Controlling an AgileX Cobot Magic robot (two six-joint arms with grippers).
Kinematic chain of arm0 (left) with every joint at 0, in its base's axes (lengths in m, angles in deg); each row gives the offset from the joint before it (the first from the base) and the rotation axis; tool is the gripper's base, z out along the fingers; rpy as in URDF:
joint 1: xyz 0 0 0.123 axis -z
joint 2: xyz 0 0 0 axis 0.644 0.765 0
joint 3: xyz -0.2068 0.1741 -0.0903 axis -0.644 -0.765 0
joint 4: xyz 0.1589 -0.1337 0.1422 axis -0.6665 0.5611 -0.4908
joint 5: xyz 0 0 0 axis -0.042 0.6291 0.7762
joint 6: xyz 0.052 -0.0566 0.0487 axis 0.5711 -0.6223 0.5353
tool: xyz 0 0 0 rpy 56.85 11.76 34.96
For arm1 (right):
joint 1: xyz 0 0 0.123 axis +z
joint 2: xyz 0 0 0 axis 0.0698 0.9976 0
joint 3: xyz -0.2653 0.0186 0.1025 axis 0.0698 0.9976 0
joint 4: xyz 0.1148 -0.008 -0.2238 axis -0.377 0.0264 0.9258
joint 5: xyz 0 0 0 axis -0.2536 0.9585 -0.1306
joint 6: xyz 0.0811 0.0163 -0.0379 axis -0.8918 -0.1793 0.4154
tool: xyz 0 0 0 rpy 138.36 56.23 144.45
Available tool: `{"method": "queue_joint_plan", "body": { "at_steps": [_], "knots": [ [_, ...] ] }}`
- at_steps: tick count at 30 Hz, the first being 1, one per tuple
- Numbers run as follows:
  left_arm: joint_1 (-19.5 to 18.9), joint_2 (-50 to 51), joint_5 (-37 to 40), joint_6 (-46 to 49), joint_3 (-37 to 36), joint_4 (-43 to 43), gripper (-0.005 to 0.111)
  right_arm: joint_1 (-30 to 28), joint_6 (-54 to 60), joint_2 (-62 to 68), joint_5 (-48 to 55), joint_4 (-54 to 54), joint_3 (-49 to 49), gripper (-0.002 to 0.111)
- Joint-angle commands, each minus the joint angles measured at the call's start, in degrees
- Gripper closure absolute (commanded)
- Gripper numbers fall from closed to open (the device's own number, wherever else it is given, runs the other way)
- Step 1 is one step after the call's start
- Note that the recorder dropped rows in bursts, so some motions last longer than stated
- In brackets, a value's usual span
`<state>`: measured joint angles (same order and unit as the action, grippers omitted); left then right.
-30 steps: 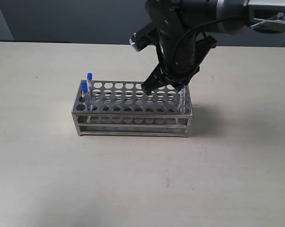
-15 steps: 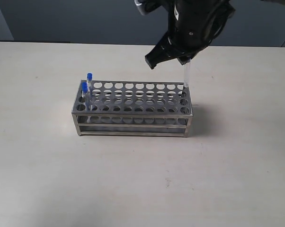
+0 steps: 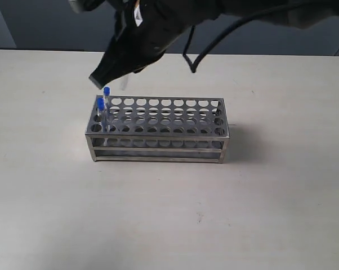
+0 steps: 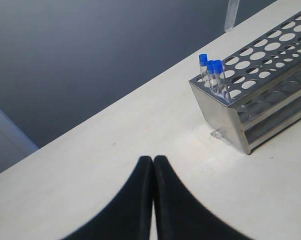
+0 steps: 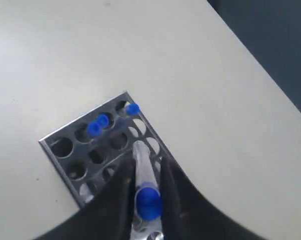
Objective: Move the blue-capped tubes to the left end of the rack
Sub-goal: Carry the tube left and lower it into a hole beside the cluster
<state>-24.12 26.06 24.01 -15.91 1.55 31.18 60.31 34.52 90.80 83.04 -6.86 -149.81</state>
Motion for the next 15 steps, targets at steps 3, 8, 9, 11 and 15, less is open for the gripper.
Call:
{"method": "queue_joint_plan", "body": {
  "at_steps": [3, 8, 9, 11, 15],
  "knots": [
    [0.2, 0.2, -0.4, -0.3, 0.3, 0.0, 0.106, 2.6, 2.5, 3.8, -3.0, 0.0, -0.3, 0.108],
    [0.2, 0.2, -0.4, -0.3, 0.3, -0.1, 0.106, 4.0, 3.5, 4.5, -4.0, -1.7, -0.3, 0.108],
    [0.2, 0.2, -0.4, -0.3, 0.3, -0.1, 0.106, 4.2, 4.0, 4.5, -4.5, -2.6, -0.3, 0.108],
    [0.2, 0.2, -0.3, -0.3, 0.3, -0.1, 0.106, 4.2, 4.9, 4.5, -4.8, -3.8, -0.3, 0.108],
    [0.2, 0.2, -0.3, -0.3, 0.3, -0.1, 0.106, 4.2, 4.9, 4.5, 1.4, -3.5, -1.8, 0.108]
  ]
}}
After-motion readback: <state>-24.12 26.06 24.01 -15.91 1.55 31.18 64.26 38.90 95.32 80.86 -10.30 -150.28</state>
